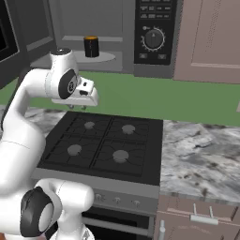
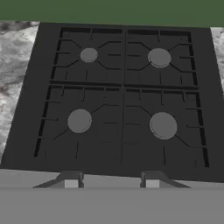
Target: Pick the cup of tea, navigate to the dining table, and place it on the saucer.
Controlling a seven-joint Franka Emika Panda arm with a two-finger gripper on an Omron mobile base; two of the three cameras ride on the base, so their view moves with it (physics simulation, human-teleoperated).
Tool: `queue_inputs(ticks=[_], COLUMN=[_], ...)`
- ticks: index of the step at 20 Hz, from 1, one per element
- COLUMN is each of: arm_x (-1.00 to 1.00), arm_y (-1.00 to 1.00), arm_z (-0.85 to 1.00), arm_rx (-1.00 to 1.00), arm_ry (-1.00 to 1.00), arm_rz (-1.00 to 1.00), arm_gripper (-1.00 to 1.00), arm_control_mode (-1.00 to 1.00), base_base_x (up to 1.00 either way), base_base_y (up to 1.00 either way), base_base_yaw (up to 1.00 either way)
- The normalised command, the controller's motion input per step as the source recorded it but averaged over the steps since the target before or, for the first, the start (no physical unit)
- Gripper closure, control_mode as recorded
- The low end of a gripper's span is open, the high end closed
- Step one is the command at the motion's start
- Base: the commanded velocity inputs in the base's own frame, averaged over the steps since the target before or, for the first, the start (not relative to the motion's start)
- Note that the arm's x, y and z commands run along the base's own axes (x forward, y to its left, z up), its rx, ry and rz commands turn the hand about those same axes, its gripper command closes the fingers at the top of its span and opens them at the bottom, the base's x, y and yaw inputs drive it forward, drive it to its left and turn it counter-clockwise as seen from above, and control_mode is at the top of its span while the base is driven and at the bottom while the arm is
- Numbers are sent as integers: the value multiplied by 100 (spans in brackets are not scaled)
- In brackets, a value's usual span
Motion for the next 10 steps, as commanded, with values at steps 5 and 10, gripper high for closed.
queue_inputs(ticks=[5,10], arm_x=[-23,-52], arm_y=[0,14], arm_z=[0,20], arm_rx=[0,-2], arm_ry=[-5,-38], arm_rz=[0,0], arm_gripper=[-100,-100], arm_control_mode=[-100,-100], base_base_x=[0,0], base_base_y=[0,0], base_base_yaw=[0,0])
